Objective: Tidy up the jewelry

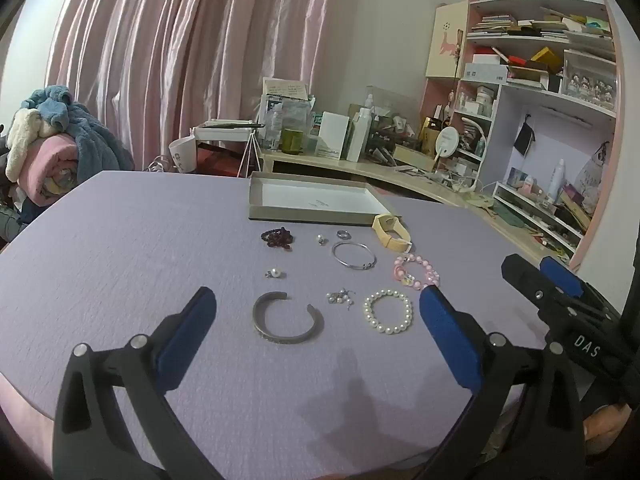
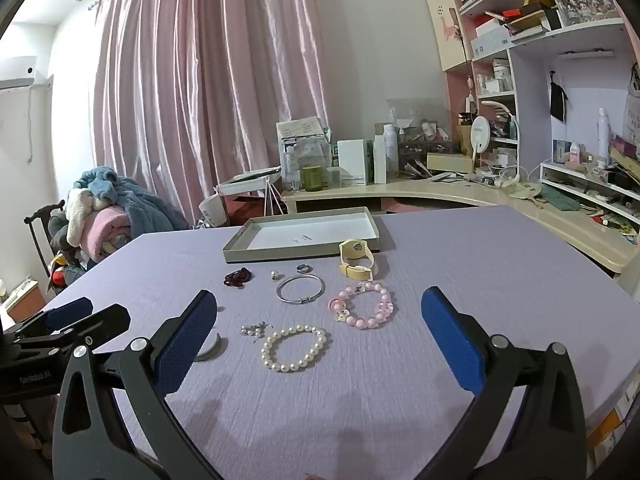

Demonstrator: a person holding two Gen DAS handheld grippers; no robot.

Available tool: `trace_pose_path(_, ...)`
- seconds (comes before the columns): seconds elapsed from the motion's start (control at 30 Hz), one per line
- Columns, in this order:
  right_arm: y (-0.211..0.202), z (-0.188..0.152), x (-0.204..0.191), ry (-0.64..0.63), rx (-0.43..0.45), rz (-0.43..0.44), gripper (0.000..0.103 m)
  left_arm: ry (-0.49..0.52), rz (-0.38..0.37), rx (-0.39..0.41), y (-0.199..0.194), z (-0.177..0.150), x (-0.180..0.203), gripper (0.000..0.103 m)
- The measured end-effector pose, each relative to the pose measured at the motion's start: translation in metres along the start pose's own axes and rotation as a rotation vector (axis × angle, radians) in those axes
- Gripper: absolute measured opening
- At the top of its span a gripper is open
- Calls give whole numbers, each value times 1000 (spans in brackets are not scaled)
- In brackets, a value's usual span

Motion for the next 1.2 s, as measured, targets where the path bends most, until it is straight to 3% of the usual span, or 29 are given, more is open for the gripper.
trace_pose_path(1.2, 2, 3, 2, -1, 5, 1, 102, -2, -1, -5, 0, 0, 0, 101)
Point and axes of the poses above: each gripper's, at about its wrist camera, not at the fingertips, and y roughly the way its jaws point, x to its right, z to its top, the point moved 1 cm from there along y, roughly the way its jaws point, and after that the axes turned 1 degree about -x, right-handed, at the moved point
